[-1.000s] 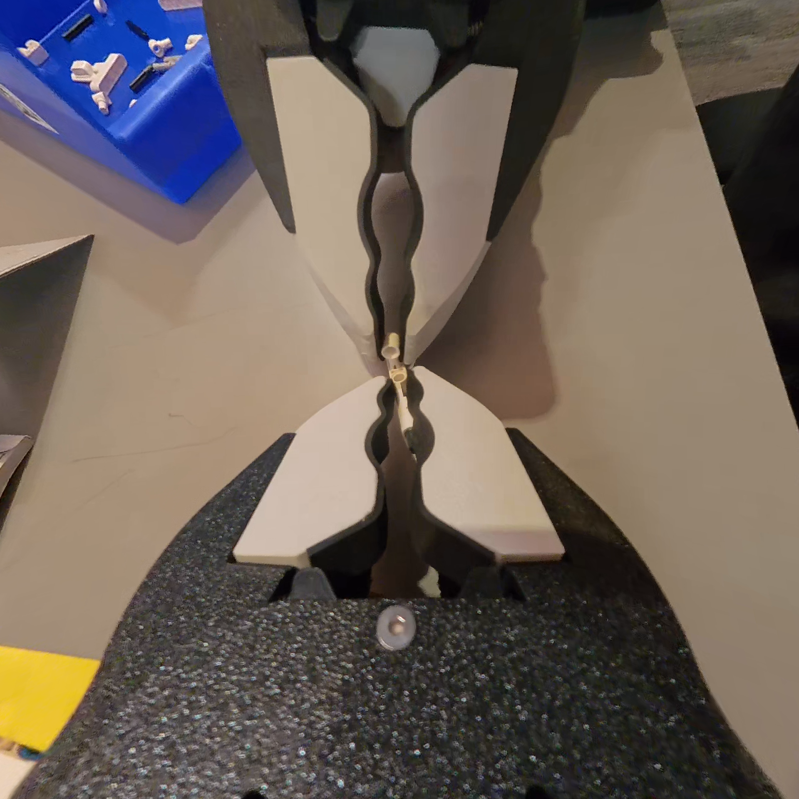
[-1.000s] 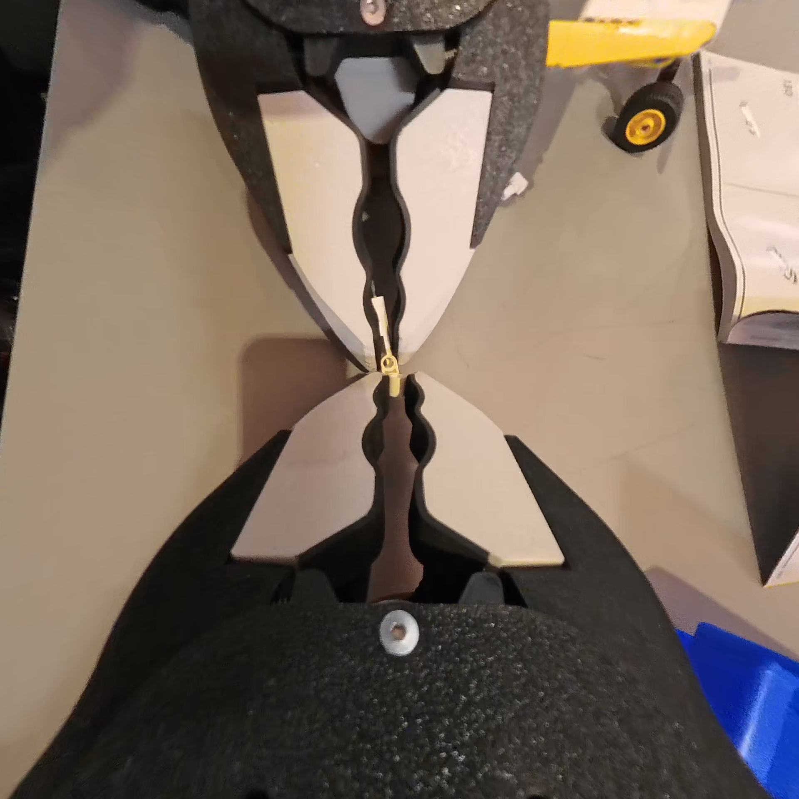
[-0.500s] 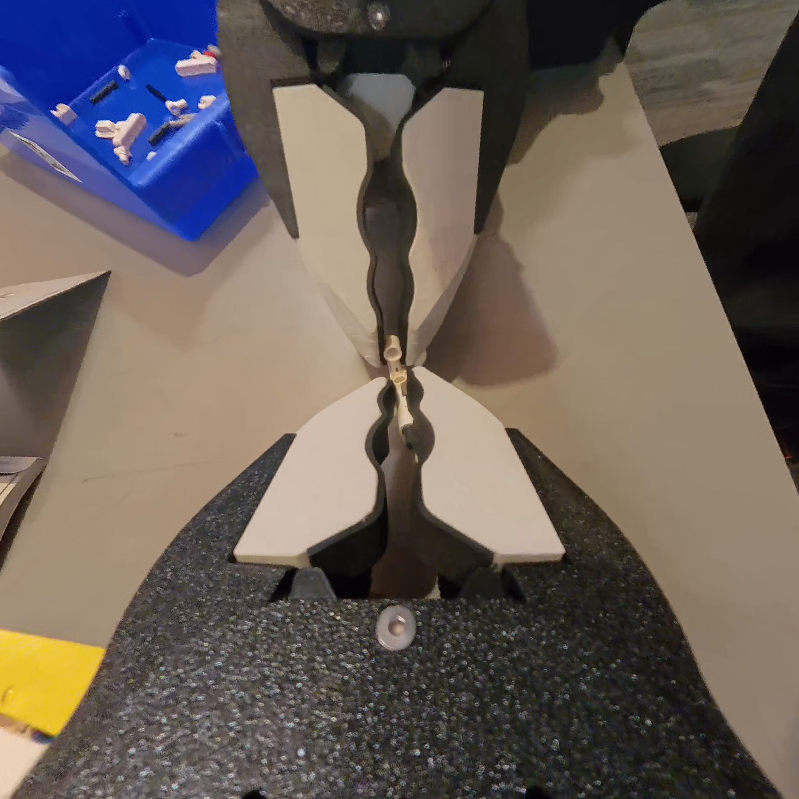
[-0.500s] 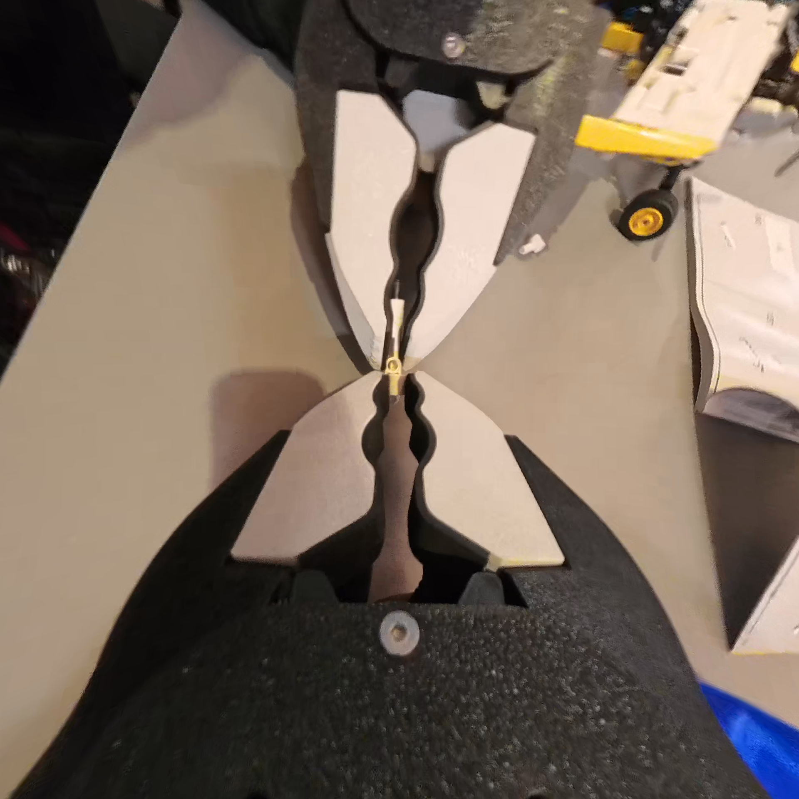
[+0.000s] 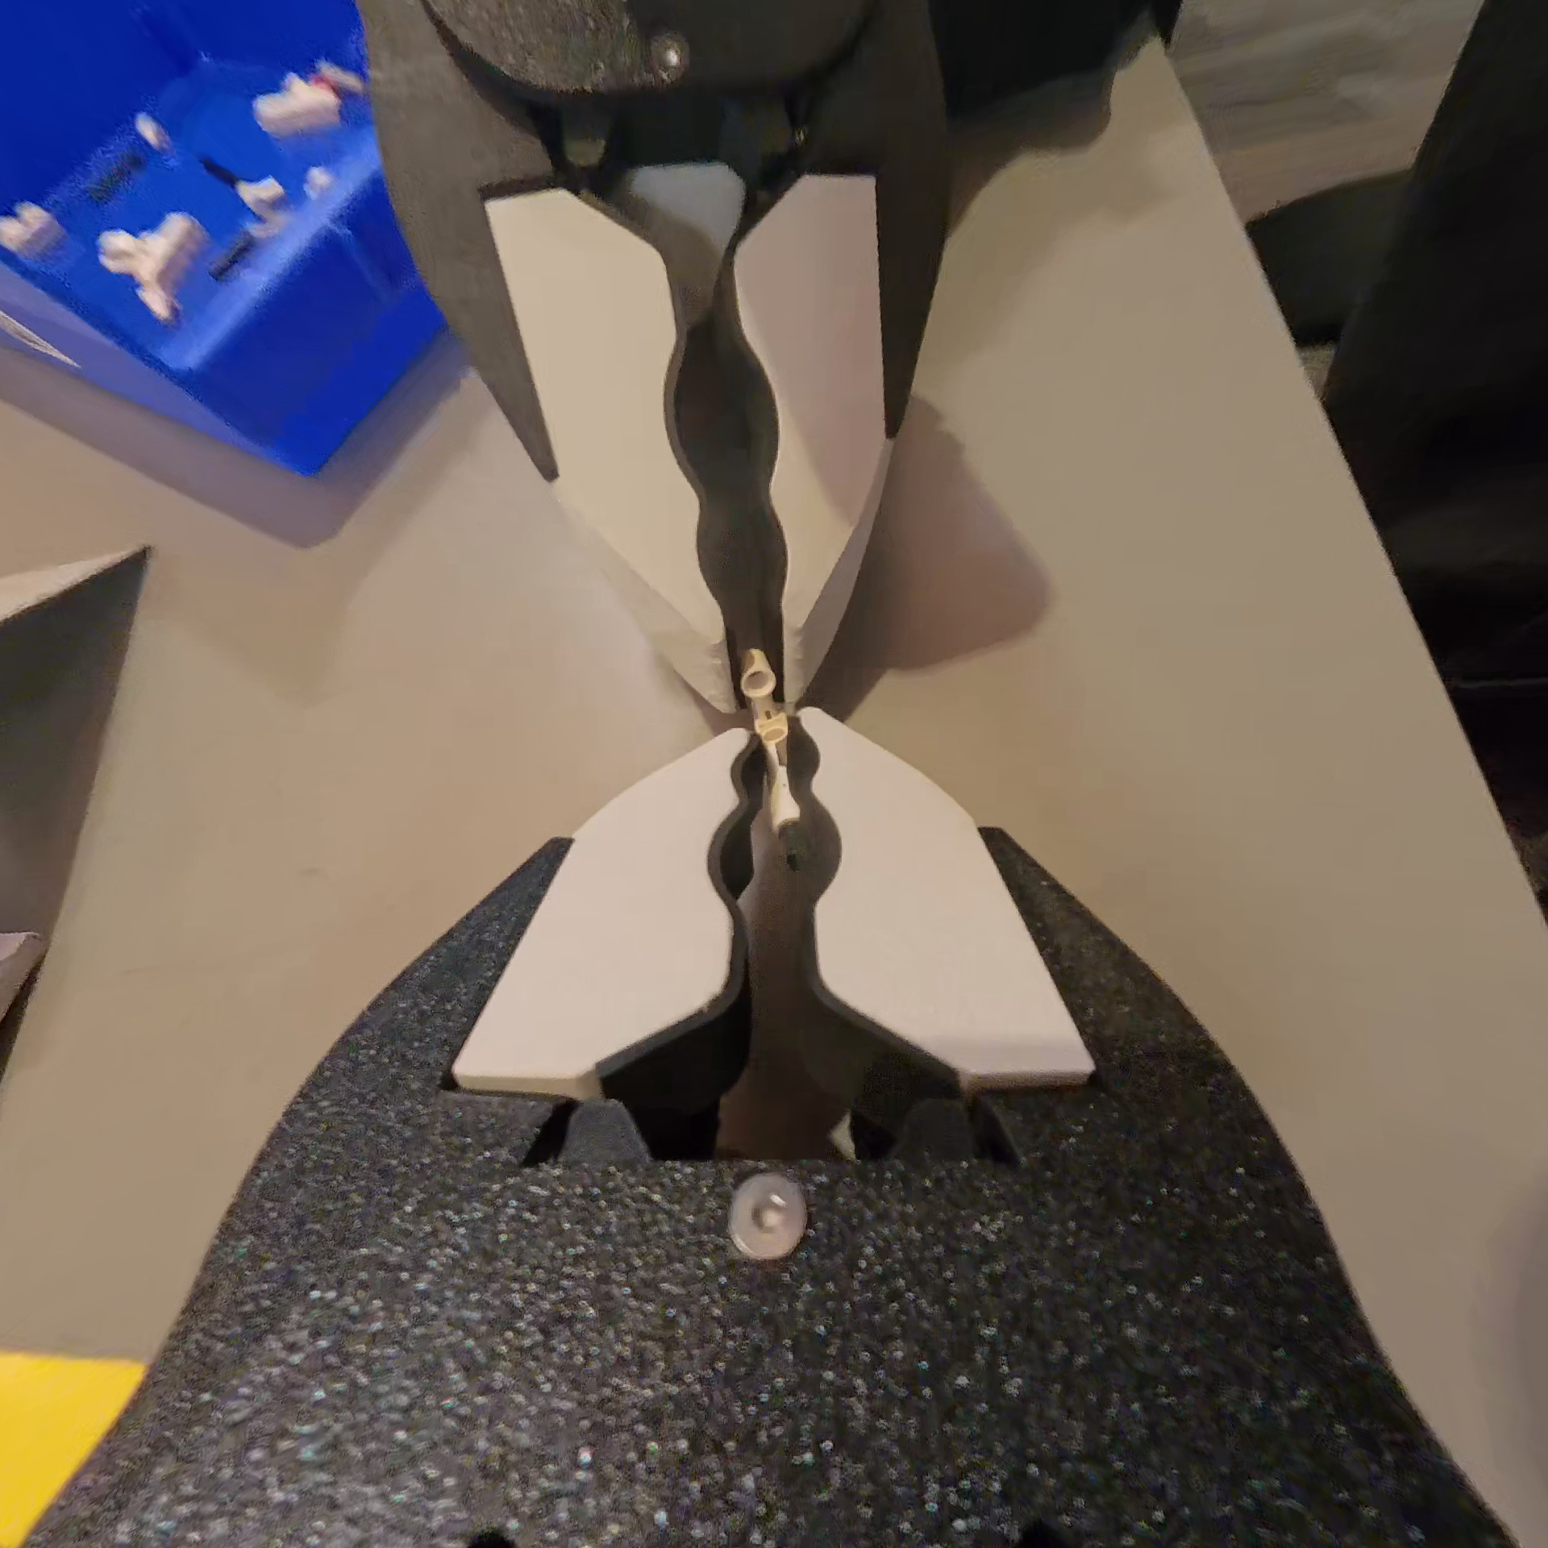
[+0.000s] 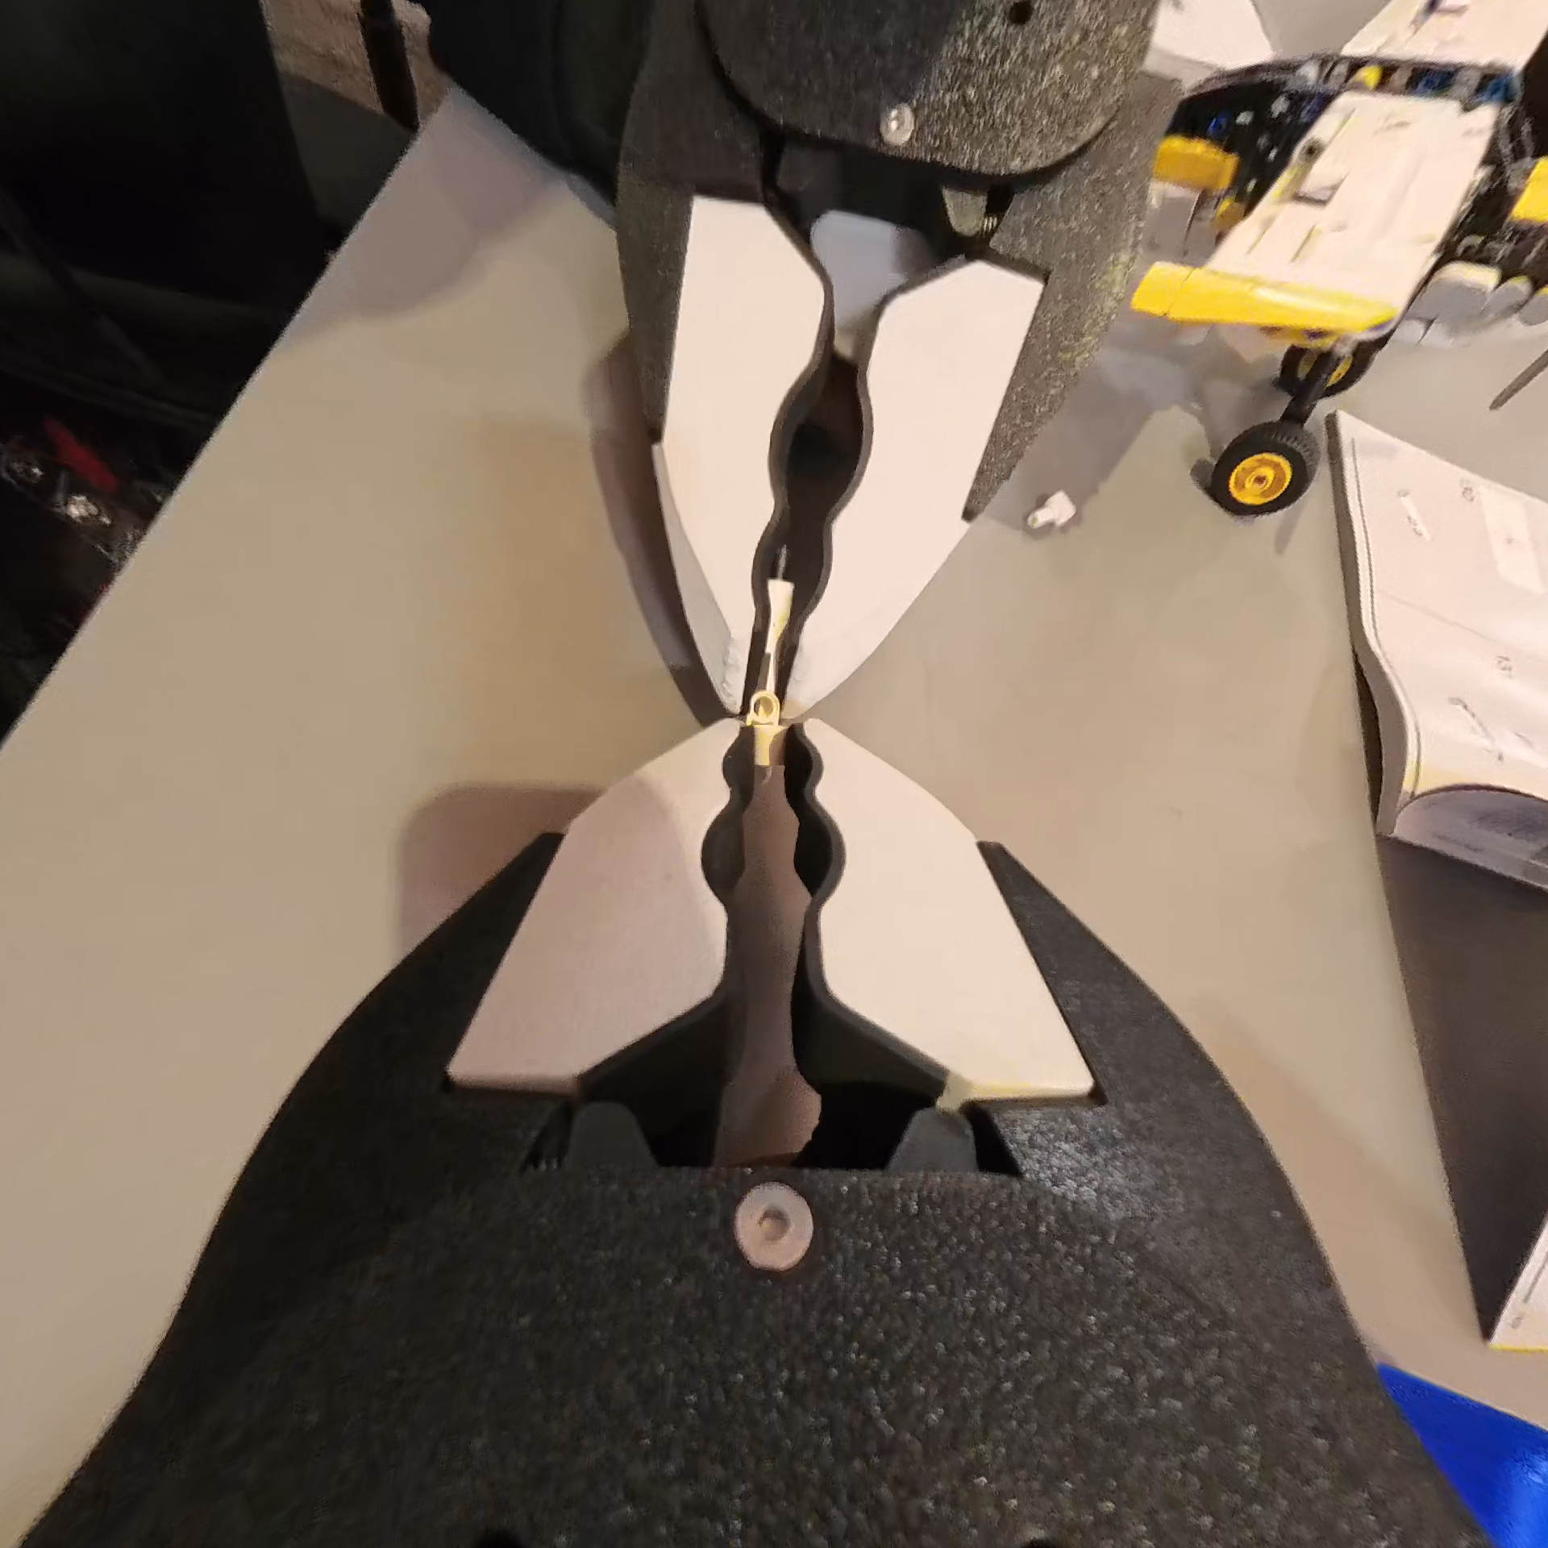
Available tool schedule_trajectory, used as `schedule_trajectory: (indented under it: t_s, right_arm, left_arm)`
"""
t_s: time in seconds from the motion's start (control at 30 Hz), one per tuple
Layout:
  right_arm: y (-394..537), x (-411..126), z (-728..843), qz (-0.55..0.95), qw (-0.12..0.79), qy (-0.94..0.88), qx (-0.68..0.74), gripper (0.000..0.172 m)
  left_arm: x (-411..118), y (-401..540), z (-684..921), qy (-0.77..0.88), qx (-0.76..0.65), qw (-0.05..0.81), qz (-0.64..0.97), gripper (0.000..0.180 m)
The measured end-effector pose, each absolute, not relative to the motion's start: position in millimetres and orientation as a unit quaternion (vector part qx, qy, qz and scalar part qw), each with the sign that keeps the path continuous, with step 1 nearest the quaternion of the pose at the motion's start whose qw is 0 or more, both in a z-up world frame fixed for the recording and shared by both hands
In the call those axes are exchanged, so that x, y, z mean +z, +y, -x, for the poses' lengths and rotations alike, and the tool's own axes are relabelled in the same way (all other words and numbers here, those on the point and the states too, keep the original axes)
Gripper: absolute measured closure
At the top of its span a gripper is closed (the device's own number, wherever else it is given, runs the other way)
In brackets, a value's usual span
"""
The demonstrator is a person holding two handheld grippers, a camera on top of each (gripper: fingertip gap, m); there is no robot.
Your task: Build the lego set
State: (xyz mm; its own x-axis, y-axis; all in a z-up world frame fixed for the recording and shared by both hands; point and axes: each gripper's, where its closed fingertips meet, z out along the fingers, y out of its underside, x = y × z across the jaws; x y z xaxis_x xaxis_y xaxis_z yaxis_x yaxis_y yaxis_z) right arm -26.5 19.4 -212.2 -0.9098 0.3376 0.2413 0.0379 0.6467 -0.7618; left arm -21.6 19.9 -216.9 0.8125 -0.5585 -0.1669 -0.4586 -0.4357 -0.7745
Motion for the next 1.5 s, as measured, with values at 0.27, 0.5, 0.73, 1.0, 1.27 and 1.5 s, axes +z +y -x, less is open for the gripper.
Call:
schedule_trajectory:
  t_s: [0.27,0.5,0.73,1.0,1.27,1.5]
  right_arm:
    - [18,-224,27,0.156,0.13,-0.9,0.384,0.164]
    - [19,-225,31,0.188,0.101,-0.897,0.387,0.164]
    - [18,-222,35,0.165,0.138,-0.899,0.381,0.165]
    - [20,-218,38,0.111,0.184,-0.895,0.391,0.165]
    - [23,-215,34,0.094,0.185,-0.909,0.362,0.165]
    - [23,-210,34,0.143,0.15,-0.909,0.361,0.165]
  left_arm:
    - [-229,16,26,0.281,-0.071,0.391,0.874,0.171]
    - [-229,16,28,0.291,-0.051,0.387,0.873,0.169]
    - [-230,17,31,0.284,-0.031,0.38,0.88,0.171]
    - [-226,18,32,0.26,-0.075,0.398,0.877,0.174]
    - [-219,23,28,0.254,-0.077,0.417,0.869,0.176]
    - [-213,24,28,0.28,-0.046,0.428,0.858,0.176]
